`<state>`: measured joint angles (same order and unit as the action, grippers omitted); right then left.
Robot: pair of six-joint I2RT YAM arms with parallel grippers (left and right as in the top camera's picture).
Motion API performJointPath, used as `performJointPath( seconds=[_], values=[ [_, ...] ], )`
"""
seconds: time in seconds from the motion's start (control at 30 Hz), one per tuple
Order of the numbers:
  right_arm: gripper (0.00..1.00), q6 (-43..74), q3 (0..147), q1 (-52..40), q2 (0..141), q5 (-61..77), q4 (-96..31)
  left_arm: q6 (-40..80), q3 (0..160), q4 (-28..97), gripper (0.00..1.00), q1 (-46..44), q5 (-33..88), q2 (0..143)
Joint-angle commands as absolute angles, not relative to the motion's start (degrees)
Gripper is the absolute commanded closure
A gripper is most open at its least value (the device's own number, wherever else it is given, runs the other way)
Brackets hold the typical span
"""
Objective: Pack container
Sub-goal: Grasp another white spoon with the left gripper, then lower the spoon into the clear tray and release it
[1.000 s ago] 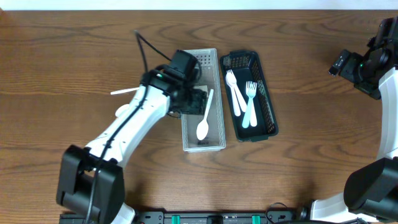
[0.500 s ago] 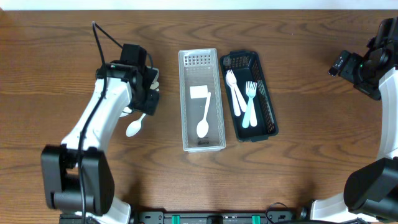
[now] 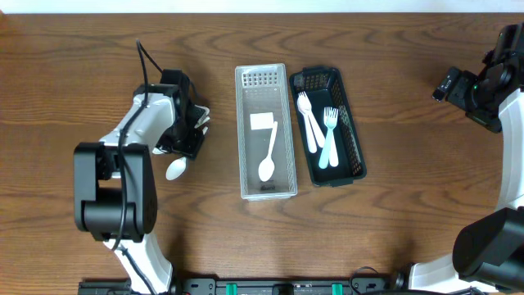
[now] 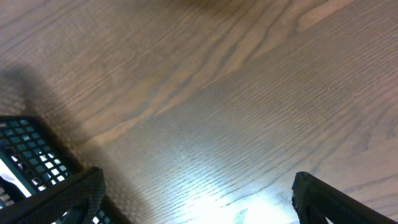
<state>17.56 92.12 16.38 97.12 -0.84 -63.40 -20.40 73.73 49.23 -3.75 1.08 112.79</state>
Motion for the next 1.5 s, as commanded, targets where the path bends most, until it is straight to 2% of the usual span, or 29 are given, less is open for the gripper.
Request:
performJointPath(
  seconds=[0.0, 0.07, 0.23, 0.27, 0.63, 0.77, 0.87, 1.0, 1.17, 1.2, 1.23, 1.3, 1.37, 1.43, 1.47],
  values=[
    [0.01, 18.37, 91.74, 16.45, 97.41, -0.62, -63.37, -21.37, 73.19, 49.41, 0.54, -3.55, 0.82, 115.46],
    [0.01, 18.33, 91.74, 16.47, 97.41, -0.67, -63.24, -21.32, 73.17, 49.39, 0.61, -3.55, 0.84, 116.36],
    [0.01, 18.15, 91.74, 16.53, 97.41, -0.67, -63.24, -19.79, 73.19, 49.47, 0.93, -3.62, 0.82, 116.68],
    [0.01, 18.17, 91.74, 16.53, 97.41, -0.67, -63.24, -19.14, 73.23, 49.76, 0.94, -3.68, 0.82, 116.62],
    [0.01, 18.2, 91.74, 16.53, 97.41, -0.62, -63.24, -9.3, 82.28, 67.42, 0.94, -9.89, 1.34, 107.79],
    [0.01, 18.2, 91.74, 16.53, 97.41, -0.64, -63.24, -8.38, 86.83, 72.16, 0.94, -15.03, 12.93, 101.84],
    [0.01, 18.2, 91.74, 16.53, 97.41, -0.62, -63.29, -3.84, 88.09, 68.1, 0.94, -19.16, 19.09, 97.73],
    [0.01, 18.2, 91.74, 16.53, 97.41, -0.6, -63.29, 6.17, 88.05, 57.93, 0.94, -24.03, 18.63, 95.59],
    [0.01, 18.2, 91.74, 16.53, 97.41, -0.6, -63.24, 19.09, 86.72, 52.36, 0.93, -26.83, 10.98, 99.48],
    [0.01, 18.2, 91.74, 16.53, 97.41, -0.6, -63.26, 19.62, 86.67, 52.21, 0.91, -26.87, 10.9, 100.79],
    [0.01, 18.2, 91.74, 16.53, 97.41, -0.6, -63.24, 20.16, 86.67, 52.1, 0.85, -26.87, 11.05, 102.15],
    [0.01, 18.2, 91.74, 16.53, 97.41, -0.6, -63.24, 20.23, 86.7, 52.18, 0.66, -26.85, 11.14, 104.33],
    [0.01, 18.2, 91.74, 16.53, 97.41, -0.6, -63.24, 20.18, 86.7, 52.56, 0.52, -26.63, 11.14, 104.84],
    [0.01, 18.2, 91.74, 16.53, 97.41, -0.6, -63.29, 17.47, 87.83, 54.24, 0.3, -25.87, 11.14, 104.22],
    [0.01, 18.2, 91.74, 16.53, 97.41, -0.6, -63.37, 15.14, 88.58, 55.31, 0.24, -25.34, 11.09, 103.74]
  ],
)
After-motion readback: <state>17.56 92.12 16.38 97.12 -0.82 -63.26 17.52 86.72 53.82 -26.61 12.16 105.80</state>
